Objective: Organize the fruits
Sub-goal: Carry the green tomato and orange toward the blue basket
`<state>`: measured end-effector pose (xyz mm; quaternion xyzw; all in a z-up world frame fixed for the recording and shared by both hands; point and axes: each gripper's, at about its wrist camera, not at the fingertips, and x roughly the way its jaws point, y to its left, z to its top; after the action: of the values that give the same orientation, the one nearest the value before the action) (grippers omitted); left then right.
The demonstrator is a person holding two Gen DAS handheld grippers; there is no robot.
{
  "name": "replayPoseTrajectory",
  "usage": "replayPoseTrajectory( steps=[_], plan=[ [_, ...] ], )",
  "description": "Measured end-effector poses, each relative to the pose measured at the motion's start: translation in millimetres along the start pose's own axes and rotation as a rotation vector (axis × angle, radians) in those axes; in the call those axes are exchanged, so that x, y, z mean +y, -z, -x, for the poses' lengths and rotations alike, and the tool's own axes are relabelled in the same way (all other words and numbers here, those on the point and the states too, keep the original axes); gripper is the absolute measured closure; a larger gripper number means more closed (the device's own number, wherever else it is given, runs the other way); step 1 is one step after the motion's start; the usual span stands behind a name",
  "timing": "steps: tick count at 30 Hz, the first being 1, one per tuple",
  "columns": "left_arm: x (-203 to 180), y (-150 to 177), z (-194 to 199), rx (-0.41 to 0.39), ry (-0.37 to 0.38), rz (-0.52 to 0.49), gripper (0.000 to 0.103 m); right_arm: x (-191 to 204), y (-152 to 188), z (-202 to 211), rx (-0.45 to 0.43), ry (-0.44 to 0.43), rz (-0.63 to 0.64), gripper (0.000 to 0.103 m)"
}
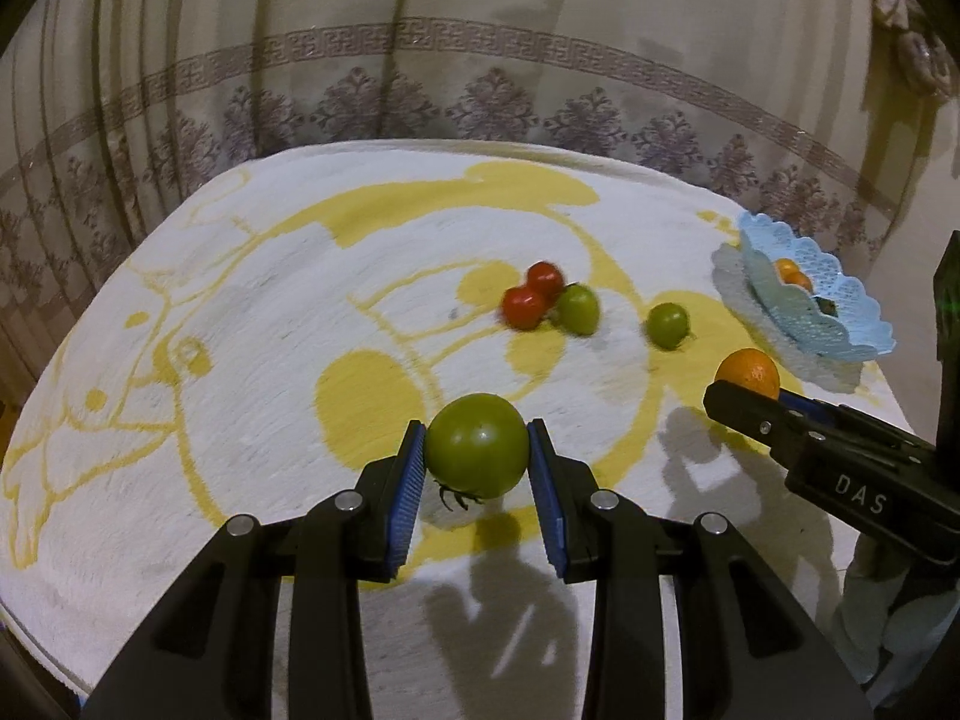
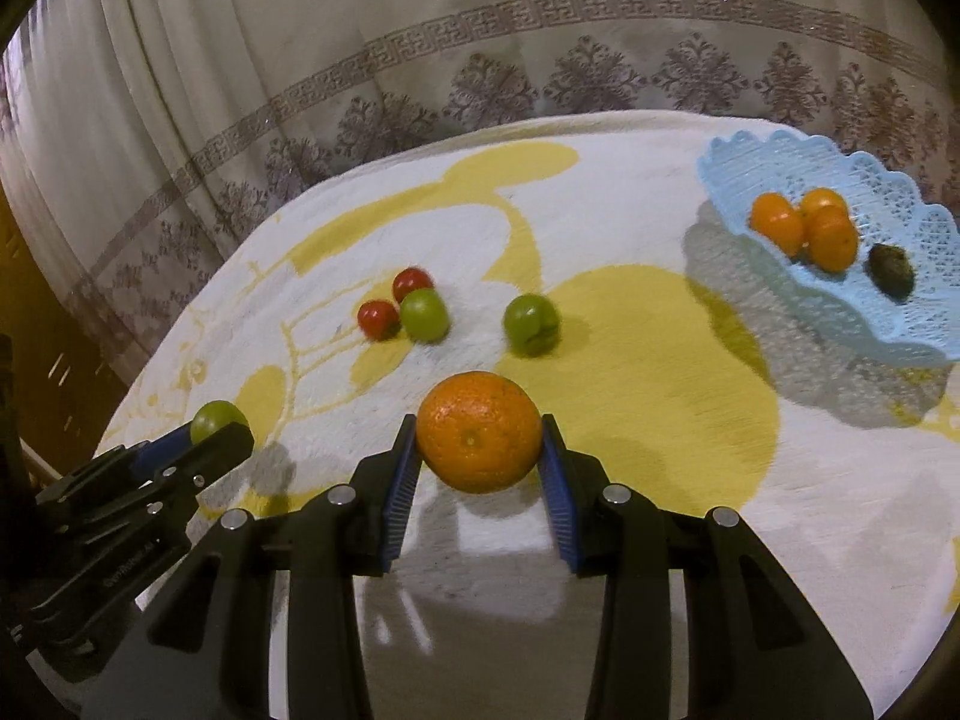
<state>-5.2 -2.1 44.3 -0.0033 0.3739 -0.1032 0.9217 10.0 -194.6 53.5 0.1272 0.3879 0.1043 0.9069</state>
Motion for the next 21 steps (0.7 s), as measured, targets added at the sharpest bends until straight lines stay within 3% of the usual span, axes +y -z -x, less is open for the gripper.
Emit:
replayPoseTrajectory(
  steps=[13, 21],
  plan=[
    [-62.2, -29.1, -5.5, -0.019, 0.063, -0.115, 0.069, -50.1, -13.8, 40.3, -0.105, 0.058, -0.078, 0.063],
    [-102.8, -51.1, -12.4, -0.025, 0.129, -0.161, 0.069, -90.3, -24.1, 67.3, -0.183, 0.14, -0.113, 0.063]
  ],
)
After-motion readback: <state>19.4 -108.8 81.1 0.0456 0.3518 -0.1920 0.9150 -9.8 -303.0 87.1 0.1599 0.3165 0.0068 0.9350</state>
